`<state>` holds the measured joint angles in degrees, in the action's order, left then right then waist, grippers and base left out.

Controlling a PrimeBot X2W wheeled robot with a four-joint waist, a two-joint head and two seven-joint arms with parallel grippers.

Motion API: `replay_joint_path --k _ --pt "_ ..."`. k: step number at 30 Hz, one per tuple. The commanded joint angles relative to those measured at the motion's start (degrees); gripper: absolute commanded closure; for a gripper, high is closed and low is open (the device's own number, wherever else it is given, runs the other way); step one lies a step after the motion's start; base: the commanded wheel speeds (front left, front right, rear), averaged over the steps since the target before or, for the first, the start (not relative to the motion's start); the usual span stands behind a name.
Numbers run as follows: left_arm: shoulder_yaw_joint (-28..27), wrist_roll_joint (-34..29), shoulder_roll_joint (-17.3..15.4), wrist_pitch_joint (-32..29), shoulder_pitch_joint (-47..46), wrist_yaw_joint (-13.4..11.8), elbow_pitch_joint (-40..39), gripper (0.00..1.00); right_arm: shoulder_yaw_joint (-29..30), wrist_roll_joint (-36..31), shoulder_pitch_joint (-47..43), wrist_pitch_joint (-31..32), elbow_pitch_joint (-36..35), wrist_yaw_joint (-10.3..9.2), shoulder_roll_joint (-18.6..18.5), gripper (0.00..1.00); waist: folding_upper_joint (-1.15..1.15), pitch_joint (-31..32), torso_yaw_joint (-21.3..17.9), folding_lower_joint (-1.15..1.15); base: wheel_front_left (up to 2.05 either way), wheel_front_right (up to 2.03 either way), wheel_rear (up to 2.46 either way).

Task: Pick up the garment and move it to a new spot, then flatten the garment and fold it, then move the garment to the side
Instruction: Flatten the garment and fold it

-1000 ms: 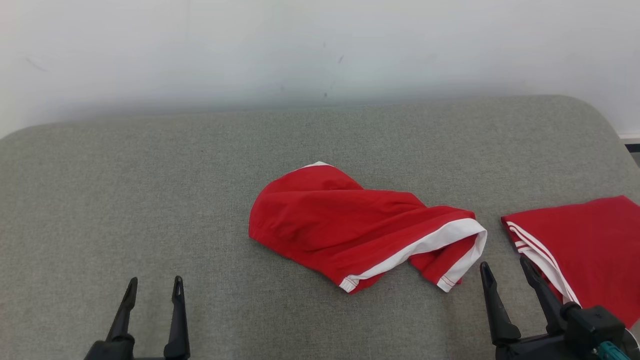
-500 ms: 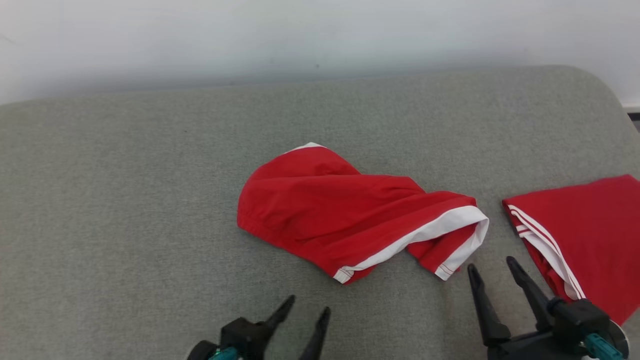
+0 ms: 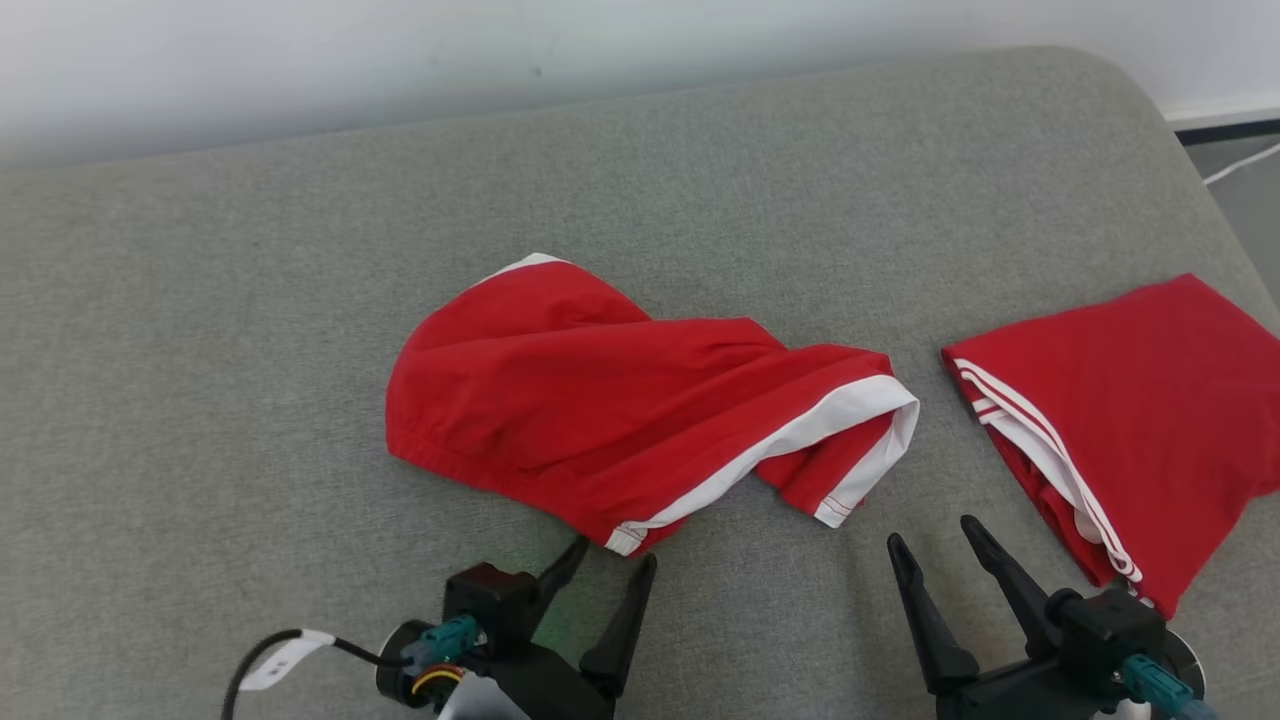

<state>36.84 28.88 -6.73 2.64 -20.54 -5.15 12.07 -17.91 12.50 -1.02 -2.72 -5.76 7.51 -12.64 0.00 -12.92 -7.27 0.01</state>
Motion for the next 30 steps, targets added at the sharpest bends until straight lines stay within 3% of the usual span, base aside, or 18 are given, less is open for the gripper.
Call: replay_joint_path --k 1,2,3,4,5,6,7,19,20,21,22,23,30 --pt "-0.3 -0.1 0.0 0.4 -0.7 -0.1 0.4 0.00 -0.2 0.2 0.6 -0.3 0.2 -0.04 -0.3 0.00 0.00 -0.9 -0.9 -0.01 0.00 0.00 0.00" --pt "-0.6 0.4 0.2 0.9 -0.9 0.2 0.6 0.00 -0.4 0.3 0.6 -0.3 0.5 -0.04 -0.4 0.00 0.00 -1.1 -1.0 -0.01 0.00 0.00 0.00" --pt "-0.6 0.4 0.3 1.3 -1.2 0.2 0.8 0.08 -0.7 0.5 0.8 -0.4 0.8 -0.04 -0.5 0.00 0.00 -1.3 -1.1 -0.01 0.00 0.00 0.00" --pt "-0.8 0.6 0.5 2.0 -1.8 0.5 1.1 0.51 -1.2 0.7 1.3 -0.2 1.6 -0.04 -0.8 0.00 0.00 -1.6 -1.1 -0.01 0.00 0.00 0.00" --pt "-0.8 0.6 0.5 2.3 -2.0 0.4 1.2 0.61 -1.4 0.9 1.6 -0.3 2.1 -0.04 -0.9 0.00 0.00 -1.8 -1.1 -0.01 0.00 0.00 0.00" --pt "-0.8 0.4 0.5 2.7 -2.3 0.5 1.3 0.87 -1.8 1.3 1.9 -0.3 2.6 -0.04 -0.9 0.00 0.00 -2.0 -1.0 -0.01 0.00 0.00 0.00" --pt "-0.9 0.4 0.6 3.0 -2.5 0.6 1.3 1.00 -2.1 1.4 2.1 -0.4 3.2 -0.04 -1.0 0.00 0.00 -2.1 -0.9 -0.01 0.00 0.00 0.00" --pt "0.3 -0.7 1.0 4.1 -4.2 0.2 1.8 1.00 -6.4 4.6 9.9 -2.8 14.3 -0.04 -0.4 0.00 0.00 -3.3 0.9 -0.01 0.00 0.00 0.00" --pt "0.4 -0.8 1.0 4.2 -4.3 0.1 1.8 1.00 -6.6 4.9 10.7 -3.0 15.3 -0.04 -0.1 0.31 0.00 -3.4 1.0 -0.01 0.00 0.00 0.00" --pt "0.5 -0.8 1.1 4.2 -4.4 0.1 1.8 1.00 -6.7 4.9 11.3 -3.2 16.2 -0.04 0.0 0.54 0.00 -3.5 1.2 -0.01 0.00 0.00 0.00" --pt "0.5 -0.9 1.1 4.4 -4.5 0.1 1.7 1.00 -6.8 5.1 11.8 -3.5 17.1 -0.04 0.1 0.69 0.00 -3.5 1.3 -0.01 0.00 0.00 0.00" --pt "0.5 -0.9 1.0 4.6 -4.6 0.1 1.6 1.00 -6.9 5.4 12.2 -3.7 17.7 -0.04 0.2 1.00 0.00 -3.5 1.4 -0.01 0.00 0.00 0.00" --pt "-0.2 -1.2 0.2 5.7 -4.6 -1.0 -0.1 1.00 -5.7 6.0 12.8 -5.8 18.1 -0.04 -0.9 1.00 0.00 -3.6 1.7 -0.01 0.00 0.00 0.00"
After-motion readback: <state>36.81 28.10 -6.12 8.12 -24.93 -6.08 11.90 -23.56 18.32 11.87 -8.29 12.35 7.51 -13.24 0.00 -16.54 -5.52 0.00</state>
